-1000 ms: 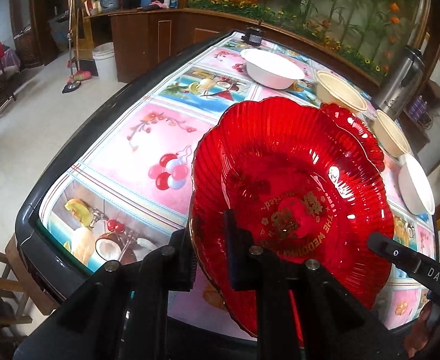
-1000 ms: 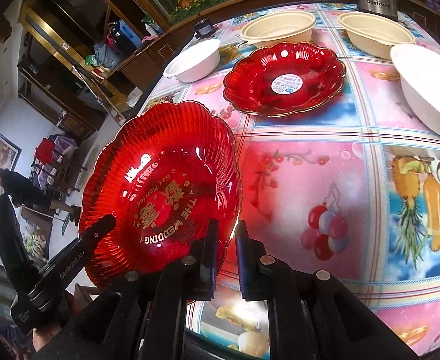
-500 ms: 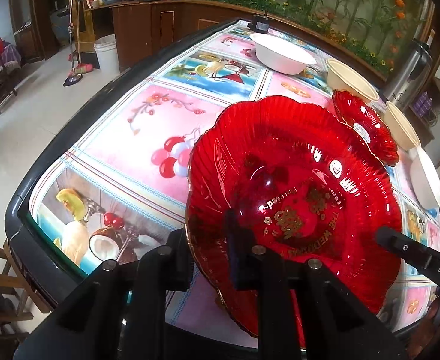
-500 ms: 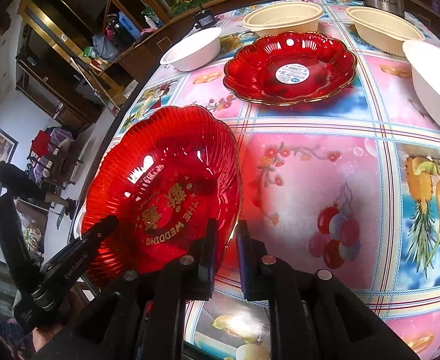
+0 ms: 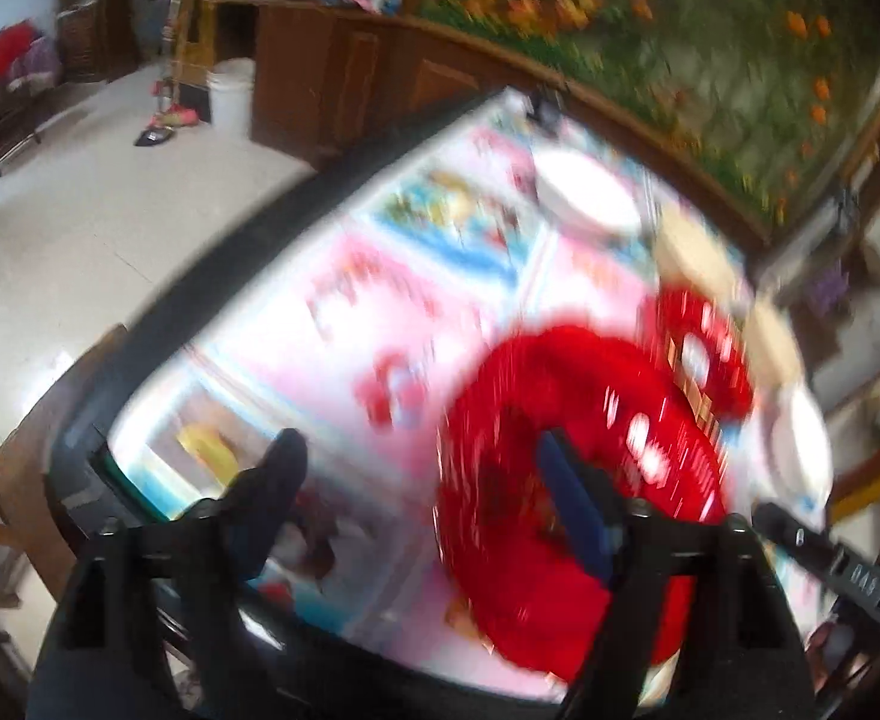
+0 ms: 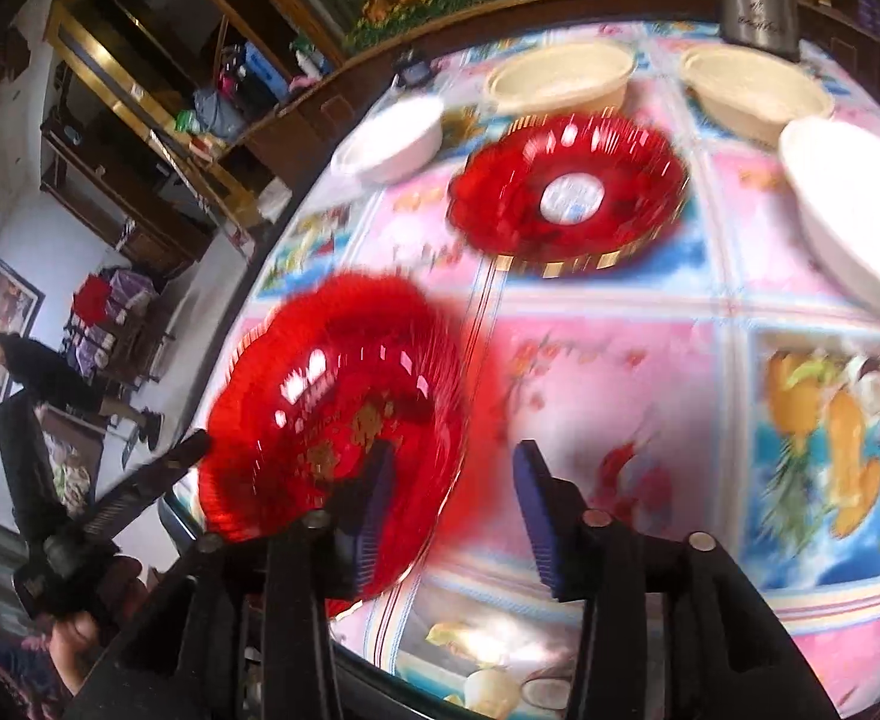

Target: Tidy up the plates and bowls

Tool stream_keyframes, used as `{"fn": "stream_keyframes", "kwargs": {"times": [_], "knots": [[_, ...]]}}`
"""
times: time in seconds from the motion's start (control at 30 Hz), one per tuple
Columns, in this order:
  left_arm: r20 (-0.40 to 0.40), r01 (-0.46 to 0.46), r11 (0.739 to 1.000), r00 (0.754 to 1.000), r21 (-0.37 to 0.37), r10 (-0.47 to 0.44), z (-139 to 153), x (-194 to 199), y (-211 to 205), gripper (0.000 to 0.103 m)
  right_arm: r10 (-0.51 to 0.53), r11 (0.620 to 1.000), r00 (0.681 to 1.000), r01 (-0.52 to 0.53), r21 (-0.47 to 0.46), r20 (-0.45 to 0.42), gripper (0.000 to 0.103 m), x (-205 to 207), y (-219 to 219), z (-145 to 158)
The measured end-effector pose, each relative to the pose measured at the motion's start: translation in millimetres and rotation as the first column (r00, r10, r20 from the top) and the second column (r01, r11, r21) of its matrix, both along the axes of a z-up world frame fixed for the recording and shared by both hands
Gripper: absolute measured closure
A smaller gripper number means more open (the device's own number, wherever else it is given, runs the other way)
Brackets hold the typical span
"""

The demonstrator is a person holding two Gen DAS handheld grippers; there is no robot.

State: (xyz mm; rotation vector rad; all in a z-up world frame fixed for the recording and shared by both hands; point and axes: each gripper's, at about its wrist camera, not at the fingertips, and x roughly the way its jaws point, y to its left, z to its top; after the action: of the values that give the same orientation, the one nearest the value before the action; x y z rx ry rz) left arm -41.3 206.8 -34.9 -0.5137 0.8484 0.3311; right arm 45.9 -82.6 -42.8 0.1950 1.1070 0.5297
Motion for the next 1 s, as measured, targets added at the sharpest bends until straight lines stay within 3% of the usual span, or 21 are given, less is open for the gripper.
{"fn": "stream_keyframes", "kwargs": {"times": [0.13, 0.33, 0.43, 0.53, 0.63, 0.73, 0.8, 1.0], "knots": [[0.021, 0.017, 1.000, 1.000, 0.020, -0.018, 25.7, 20.5, 7.9, 0.022, -0.020, 0.999, 0.999, 0.018, 0.048, 0.045, 0.047, 15.0, -15.6, 25.3], [0.013, 0.082, 0.996, 0.996, 0.033, -0.083, 50.4, 81.0, 6.9, 0.022, -0.039, 0.994, 0.997, 0.032, 0.106, 0.066, 0.047, 51.3, -26.3, 56.6], [-0.034, 0.134, 0.991, 0.990, 0.002, -0.134, 51.1, 108.9, -2.3, 0.022, -0.047, 0.994, 0.997, 0.041, 0.097, 0.066, 0.047, 72.0, -28.3, 63.9], [-0.078, 0.219, 0.976, 0.973, 0.006, -0.218, 44.3, 143.8, -29.0, 0.022, -0.120, 0.990, 0.992, 0.117, 0.081, 0.031, 0.045, 95.2, -40.3, 52.5], [-0.129, 0.328, 0.944, 0.935, -0.025, -0.329, 27.1, 180.9, -61.0, 0.022, -0.183, 0.976, 0.982, 0.188, 0.108, -0.053, 0.045, 116.5, -55.2, 27.2], [-0.181, 0.385, 0.923, 0.907, -0.019, -0.381, 10.1, 210.4, -88.0, 0.022, -0.209, 0.968, 0.972, 0.221, 0.119, -0.110, 0.045, 128.6, -61.9, 7.3], [-0.213, 0.406, 0.913, 0.890, -0.038, -0.404, -1.2, 226.7, -101.4, 0.022, -0.211, 0.966, 0.970, 0.226, 0.124, -0.122, 0.045, 135.3, -63.0, -0.7], [-0.262, 0.419, 0.906, 0.870, -0.054, -0.418, -22.4, 246.1, -119.9, 0.023, -0.236, 0.963, 0.960, 0.251, 0.093, -0.150, 0.045, 151.9, -66.0, -20.8]]}}
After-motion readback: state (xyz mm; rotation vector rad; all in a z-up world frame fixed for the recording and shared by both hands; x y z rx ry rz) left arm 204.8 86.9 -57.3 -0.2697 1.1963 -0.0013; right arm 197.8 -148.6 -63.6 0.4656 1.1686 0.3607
